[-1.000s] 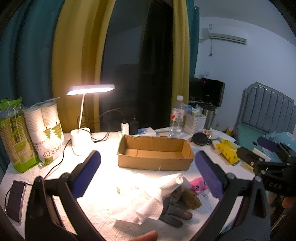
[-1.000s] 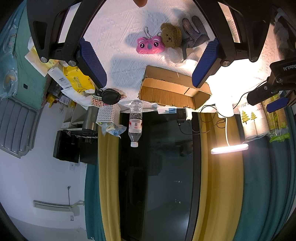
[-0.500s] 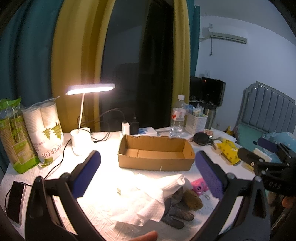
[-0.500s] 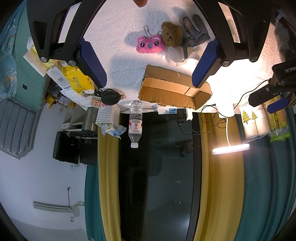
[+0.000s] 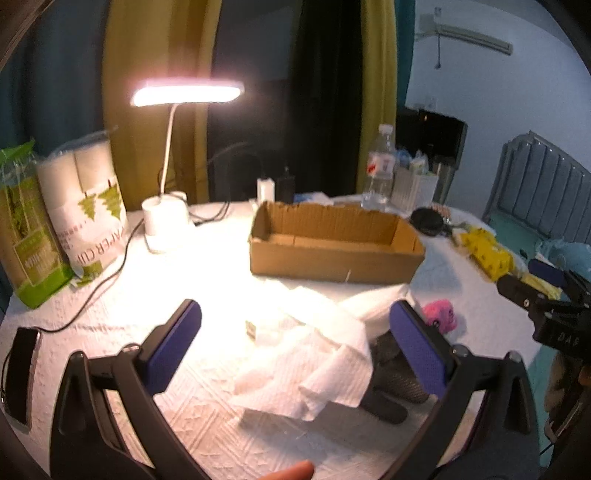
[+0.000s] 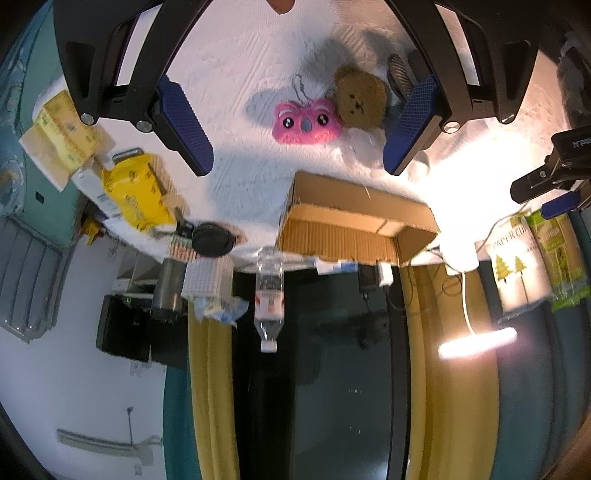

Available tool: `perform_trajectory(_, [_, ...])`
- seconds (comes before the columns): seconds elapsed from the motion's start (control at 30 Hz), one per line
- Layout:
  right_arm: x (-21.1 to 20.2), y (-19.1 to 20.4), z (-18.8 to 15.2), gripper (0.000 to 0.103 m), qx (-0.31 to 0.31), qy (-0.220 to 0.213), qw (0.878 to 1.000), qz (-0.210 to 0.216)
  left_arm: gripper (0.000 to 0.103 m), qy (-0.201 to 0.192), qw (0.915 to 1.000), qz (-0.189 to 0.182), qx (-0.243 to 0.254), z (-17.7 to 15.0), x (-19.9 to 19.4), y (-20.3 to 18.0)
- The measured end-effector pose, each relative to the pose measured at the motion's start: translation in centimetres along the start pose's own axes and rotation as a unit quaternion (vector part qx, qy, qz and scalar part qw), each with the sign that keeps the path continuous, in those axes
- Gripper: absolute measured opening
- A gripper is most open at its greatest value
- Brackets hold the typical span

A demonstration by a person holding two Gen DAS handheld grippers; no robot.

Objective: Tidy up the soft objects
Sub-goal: 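Grasp the white paper towel with the left tool while the right tool grasps a white tissue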

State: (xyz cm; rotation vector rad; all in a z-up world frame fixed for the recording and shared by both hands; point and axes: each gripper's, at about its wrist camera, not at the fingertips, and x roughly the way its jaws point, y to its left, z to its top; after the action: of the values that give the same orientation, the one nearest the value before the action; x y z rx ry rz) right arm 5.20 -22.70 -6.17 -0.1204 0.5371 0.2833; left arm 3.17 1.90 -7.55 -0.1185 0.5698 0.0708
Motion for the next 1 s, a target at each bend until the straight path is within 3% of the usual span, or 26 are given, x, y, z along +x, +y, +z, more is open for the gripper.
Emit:
perform_trajectory(0.2, [2.0,-0.7,-1.2,0.095,0.007,0.027,0.999,0.016,0.102,0.032,0.9995,0.007,0.004,-1.1,2.4,0.1])
perform_trajectory(0.57, [4.4,2.1,-0.6,0.095,-0.039,0.034,0.993,0.106,0.101,0.095,0.9943,-0.029,0.038,-2.7,5.9,-1.9])
perform_trajectory(0.63, [4.8,3.0,-0.5,0.095,-0.056,0.039,0.991,0.119,0.086,0.112,0.9926,-0.029,0.037,-3.0,6.7,-1.6])
perform_trajectory(0.83, [6.0,6.5,-0.2,0.084,-0.107,0.041,0.982,0.150,0.059,0.129,0.9904,-0.049,0.014,-3.5,7.3,-0.2])
perform_trajectory(1.0, [7.3,8.5,0.3,0.061,-0.129,0.048,0.977,0.160,0.035,0.131,0.9888,-0.072,0.007,-3.6,7.2,0.7])
